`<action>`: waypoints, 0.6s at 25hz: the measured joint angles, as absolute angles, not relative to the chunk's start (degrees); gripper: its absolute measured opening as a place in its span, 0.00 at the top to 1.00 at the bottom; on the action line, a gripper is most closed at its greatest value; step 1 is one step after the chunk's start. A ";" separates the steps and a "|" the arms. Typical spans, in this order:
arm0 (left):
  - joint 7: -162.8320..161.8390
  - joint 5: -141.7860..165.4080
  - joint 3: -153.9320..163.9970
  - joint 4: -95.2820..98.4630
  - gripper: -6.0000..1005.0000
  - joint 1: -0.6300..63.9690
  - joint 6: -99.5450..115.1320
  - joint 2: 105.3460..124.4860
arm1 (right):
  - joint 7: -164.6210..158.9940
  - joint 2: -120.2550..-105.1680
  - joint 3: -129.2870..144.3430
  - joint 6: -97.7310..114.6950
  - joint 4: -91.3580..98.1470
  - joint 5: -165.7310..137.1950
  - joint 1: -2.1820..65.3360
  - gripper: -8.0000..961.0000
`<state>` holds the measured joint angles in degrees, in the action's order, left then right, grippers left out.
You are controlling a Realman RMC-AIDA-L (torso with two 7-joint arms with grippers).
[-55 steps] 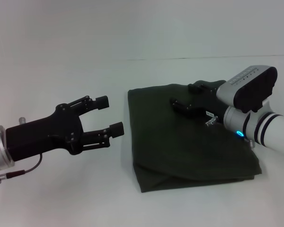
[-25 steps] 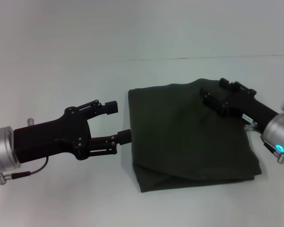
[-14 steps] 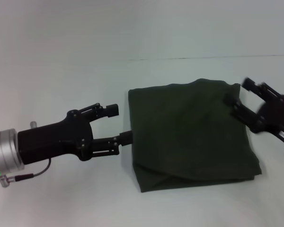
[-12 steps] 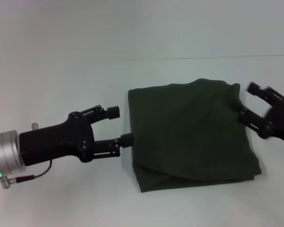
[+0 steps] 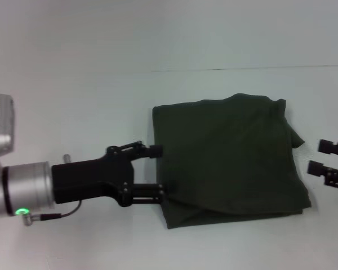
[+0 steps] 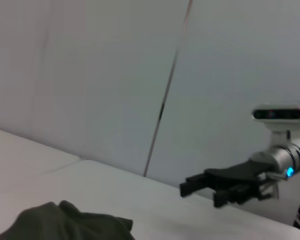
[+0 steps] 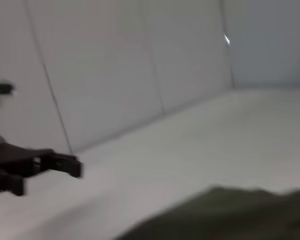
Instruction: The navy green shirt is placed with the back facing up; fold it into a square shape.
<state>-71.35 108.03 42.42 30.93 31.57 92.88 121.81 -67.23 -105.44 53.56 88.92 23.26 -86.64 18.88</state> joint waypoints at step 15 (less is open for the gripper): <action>-72.56 108.13 46.13 29.09 0.13 33.83 90.22 121.46 | -71.84 -110.15 44.48 89.30 34.71 -102.94 19.34 0.02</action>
